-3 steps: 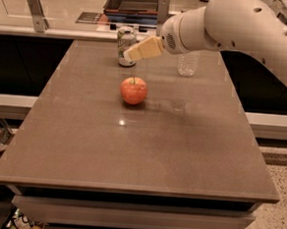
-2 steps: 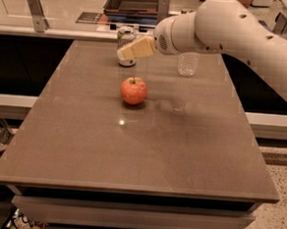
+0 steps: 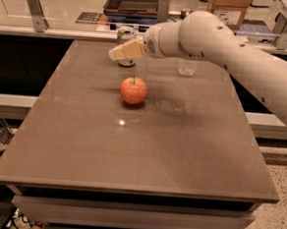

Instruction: Knock 7up can over

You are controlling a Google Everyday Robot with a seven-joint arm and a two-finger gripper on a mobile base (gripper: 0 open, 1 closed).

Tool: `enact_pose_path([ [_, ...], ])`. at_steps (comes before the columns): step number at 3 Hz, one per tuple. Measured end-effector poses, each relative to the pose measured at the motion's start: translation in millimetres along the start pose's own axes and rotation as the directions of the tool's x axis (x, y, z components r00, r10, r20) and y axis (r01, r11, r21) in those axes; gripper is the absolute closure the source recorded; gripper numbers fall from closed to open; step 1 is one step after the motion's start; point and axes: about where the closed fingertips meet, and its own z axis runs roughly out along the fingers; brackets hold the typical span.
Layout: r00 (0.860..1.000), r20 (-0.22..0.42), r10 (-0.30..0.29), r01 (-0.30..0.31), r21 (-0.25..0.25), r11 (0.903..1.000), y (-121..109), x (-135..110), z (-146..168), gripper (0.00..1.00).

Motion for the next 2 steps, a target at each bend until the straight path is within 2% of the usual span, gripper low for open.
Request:
enact_pose_path([
  [2,0.998,0.055,0.013,-0.011,-0.025,0.9996,-10,5,37,0.00],
])
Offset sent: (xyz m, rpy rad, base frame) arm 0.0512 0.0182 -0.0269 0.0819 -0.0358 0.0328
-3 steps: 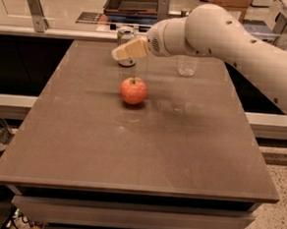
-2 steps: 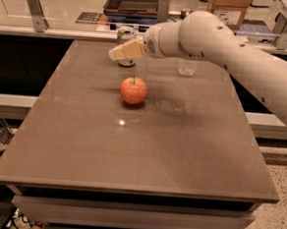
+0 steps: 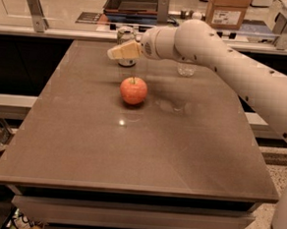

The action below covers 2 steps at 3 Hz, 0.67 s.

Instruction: Knock 7up can over

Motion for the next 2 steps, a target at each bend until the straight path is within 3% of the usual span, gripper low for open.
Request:
enact_pose_path([
  [2,0.999,0.038,0.015,-0.013,-0.044,0.9989,-14,2,30,0.00],
])
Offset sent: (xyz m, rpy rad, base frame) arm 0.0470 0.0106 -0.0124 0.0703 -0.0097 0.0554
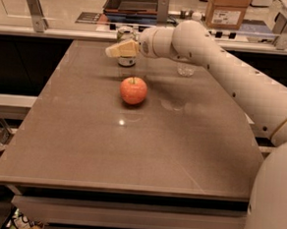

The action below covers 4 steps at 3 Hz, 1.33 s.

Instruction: Knock 7up can over

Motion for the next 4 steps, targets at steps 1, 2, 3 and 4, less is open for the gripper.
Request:
enact_pose_path([
  [1,1.000,0.010,0.001,0.000,-0.024,0.9997,-2.6,-3.1,14.6,0.00],
  [2,1.000,0.010,0.001,-0.001,-0.026,0.9997,-1.1,-3.5,15.6,0.19],
  [3,1.000,0.009,0.001,-0.001,-0.030,0.9995,1.1,-3.0,17.9,0.43],
  [4,1.000,0.009,0.001,-0.001,-0.034,0.9994,3.0,-2.5,19.9,0.64],
])
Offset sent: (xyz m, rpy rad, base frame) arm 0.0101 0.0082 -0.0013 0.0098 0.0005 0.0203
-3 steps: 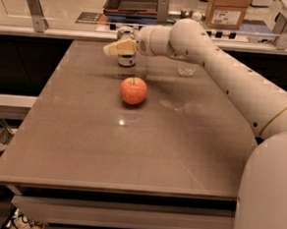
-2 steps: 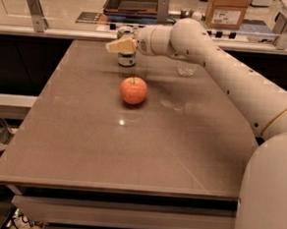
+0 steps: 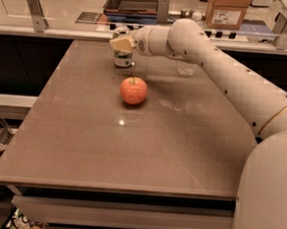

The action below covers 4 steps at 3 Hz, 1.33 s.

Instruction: Knock 7up can over

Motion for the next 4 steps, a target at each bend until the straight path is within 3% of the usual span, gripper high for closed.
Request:
enact_pose_path([
  [1,1.000,-0.001,0.000,0.000,-0.004,1.0000,2,1,2,0.87],
  [2,1.000,-0.012,-0.011,0.012,0.007,0.9999,2,-2,1,1.00],
  [4,0.987,-0.143,-0.078,0.084,0.034,0.9959,-7,-23,-15,1.00],
])
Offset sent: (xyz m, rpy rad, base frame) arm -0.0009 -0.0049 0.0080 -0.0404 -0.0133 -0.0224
